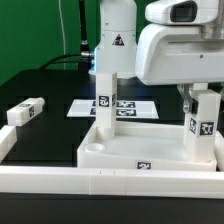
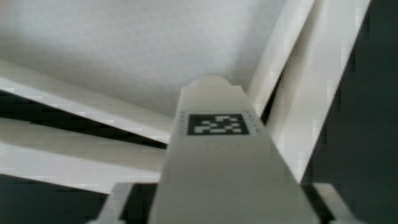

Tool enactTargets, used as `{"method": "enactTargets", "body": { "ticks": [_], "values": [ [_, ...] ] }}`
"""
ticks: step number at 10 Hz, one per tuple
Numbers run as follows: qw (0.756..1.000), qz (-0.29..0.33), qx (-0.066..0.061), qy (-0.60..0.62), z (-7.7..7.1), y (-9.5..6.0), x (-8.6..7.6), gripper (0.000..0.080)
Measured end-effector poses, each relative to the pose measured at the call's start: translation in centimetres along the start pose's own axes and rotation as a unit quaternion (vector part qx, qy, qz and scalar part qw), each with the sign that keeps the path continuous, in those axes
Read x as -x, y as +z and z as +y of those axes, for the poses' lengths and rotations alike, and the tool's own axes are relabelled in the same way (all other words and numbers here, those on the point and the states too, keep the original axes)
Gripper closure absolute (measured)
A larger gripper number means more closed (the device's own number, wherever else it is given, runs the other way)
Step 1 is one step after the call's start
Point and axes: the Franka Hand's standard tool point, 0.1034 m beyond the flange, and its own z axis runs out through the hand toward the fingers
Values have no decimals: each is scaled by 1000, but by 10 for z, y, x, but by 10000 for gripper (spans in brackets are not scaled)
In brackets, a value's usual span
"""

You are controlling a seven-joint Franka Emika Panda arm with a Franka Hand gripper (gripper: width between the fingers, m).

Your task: Assemble desk

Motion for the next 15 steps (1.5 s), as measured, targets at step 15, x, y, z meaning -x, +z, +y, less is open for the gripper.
{"method": "enactTargets", "body": {
  "ticks": [15],
  "values": [
    [775,-23,-40,631,-5,0,-1,509]
  ]
}}
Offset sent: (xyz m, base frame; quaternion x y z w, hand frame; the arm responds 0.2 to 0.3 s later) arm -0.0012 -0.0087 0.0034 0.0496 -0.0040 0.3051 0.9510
